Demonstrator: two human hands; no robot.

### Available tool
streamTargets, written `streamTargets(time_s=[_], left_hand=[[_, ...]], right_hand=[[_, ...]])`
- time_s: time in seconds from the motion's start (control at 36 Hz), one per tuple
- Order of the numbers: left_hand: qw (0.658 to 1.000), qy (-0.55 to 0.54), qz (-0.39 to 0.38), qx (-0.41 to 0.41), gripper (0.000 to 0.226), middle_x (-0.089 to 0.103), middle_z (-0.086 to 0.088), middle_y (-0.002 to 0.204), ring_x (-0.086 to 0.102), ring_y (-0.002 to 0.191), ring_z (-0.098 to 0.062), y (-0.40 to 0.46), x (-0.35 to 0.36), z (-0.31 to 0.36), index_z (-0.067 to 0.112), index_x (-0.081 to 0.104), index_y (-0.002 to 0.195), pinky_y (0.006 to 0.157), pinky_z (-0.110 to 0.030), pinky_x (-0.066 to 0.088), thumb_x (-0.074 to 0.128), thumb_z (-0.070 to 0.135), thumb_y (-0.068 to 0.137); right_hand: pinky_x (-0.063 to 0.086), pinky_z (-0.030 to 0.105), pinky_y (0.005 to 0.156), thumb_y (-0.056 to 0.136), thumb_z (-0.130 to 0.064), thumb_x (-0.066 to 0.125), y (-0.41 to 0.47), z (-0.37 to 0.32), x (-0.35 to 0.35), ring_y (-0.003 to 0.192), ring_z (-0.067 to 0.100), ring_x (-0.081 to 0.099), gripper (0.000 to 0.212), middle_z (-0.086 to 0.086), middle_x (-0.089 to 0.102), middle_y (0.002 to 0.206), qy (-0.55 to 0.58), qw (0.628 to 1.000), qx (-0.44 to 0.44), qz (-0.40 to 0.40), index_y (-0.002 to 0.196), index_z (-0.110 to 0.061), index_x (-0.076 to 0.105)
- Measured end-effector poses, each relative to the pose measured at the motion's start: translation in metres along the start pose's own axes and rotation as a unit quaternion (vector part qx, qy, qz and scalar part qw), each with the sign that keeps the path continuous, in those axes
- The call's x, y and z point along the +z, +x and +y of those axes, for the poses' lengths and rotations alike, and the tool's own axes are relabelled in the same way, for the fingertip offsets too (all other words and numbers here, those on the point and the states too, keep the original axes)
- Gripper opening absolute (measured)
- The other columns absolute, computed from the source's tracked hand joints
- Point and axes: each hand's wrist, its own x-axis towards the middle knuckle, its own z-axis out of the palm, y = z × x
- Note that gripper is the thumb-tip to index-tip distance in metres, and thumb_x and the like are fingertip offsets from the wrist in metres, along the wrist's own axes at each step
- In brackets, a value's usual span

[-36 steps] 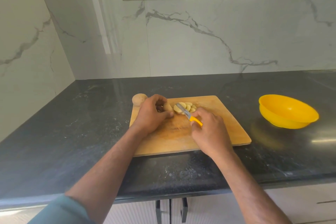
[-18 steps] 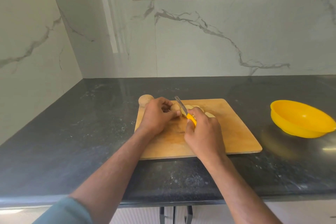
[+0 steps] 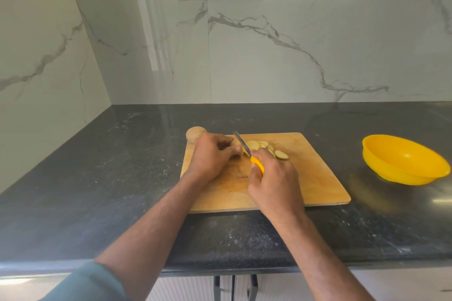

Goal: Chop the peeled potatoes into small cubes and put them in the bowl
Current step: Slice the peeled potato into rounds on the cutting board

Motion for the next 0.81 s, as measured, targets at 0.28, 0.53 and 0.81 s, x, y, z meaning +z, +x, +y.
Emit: streamTargets(time_s=[0.28, 0.53, 0.81], left_hand=[[1.0, 0.007, -0.007, 0.0, 0.011, 0.067, 0.012, 0.074, 0.064, 0.08, -0.008, -0.0042, -0.0037, 0.0068, 0.016, 0.079, 0.087, 0.085, -0.031, 0.054, 0.085, 0.025, 0.083], [1.0, 0.009, -0.019, -0.003, 0.016, 0.077, 0.002, 0.094, 0.07, 0.093, -0.012, -0.0016, -0.0042, 0.0042, 0.018, 0.08, 0.094, 0.09, -0.029, 0.057, 0.085, 0.028, 0.082], [1.0, 0.011, -0.013, 0.011, 0.017, 0.077, -0.014, 0.089, 0.059, 0.078, -0.008, 0.0006, -0.0018, -0.0014, 0.008, 0.081, 0.088, 0.087, -0.047, 0.056, 0.083, 0.025, 0.085]], right_hand=[[0.059, 0.039, 0.072, 0.093, -0.015, 0.063, -0.0004, -0.0013, -0.0008, 0.085, 0.024, 0.065, 0.029, 0.005, 0.072, 0.094, -0.001, 1.0, 0.006, -0.011, 0.122, -0.019, 0.066], [0.059, 0.04, 0.073, 0.094, -0.016, 0.062, -0.0008, -0.0046, -0.003, 0.085, 0.023, 0.064, 0.028, 0.004, 0.071, 0.094, -0.004, 1.0, 0.013, -0.024, 0.122, -0.018, 0.065], [0.056, 0.034, 0.069, 0.095, -0.014, 0.058, 0.0009, -0.0083, -0.0043, 0.077, 0.019, 0.062, 0.029, 0.003, 0.071, 0.089, -0.023, 0.998, 0.012, -0.058, 0.124, -0.016, 0.063]])
